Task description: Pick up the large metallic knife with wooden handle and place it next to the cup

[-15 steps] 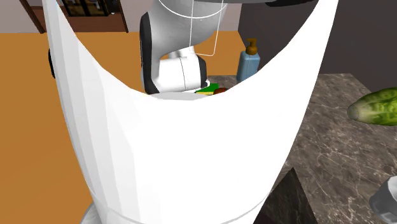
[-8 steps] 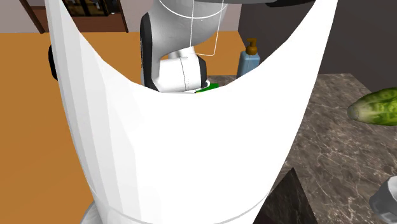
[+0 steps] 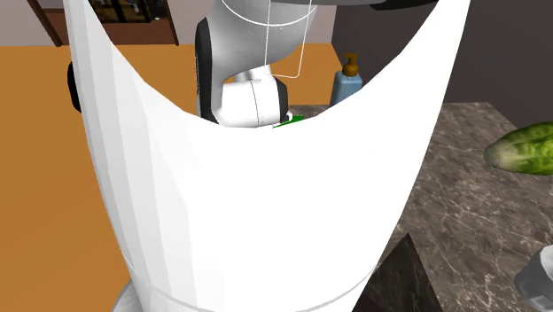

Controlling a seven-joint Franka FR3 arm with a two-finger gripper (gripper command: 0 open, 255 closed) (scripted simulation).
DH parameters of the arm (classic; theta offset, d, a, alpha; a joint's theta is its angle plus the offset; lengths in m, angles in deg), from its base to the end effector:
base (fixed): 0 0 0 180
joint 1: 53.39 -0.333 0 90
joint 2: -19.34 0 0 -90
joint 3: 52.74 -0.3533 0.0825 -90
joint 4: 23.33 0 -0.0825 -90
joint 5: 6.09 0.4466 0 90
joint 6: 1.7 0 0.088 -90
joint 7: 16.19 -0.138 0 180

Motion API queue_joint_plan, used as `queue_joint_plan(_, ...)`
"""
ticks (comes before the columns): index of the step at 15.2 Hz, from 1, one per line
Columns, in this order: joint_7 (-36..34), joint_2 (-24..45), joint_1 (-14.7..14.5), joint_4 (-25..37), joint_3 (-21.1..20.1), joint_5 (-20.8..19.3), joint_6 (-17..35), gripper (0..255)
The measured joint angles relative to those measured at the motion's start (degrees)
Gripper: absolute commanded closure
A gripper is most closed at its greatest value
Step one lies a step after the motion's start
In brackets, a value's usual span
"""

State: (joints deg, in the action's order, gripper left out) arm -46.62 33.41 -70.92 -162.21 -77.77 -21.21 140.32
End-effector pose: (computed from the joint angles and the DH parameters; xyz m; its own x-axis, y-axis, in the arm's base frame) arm 0.3681 0.3494 0.1553 0.9045 0.4079 -0.1246 0.4205 -0.9017 0.1008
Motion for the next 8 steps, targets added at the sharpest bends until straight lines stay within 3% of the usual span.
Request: queue_joint_plan(8,3.6,-5.5,1.2,0.0,-1.7,4.6,-4.6,255)
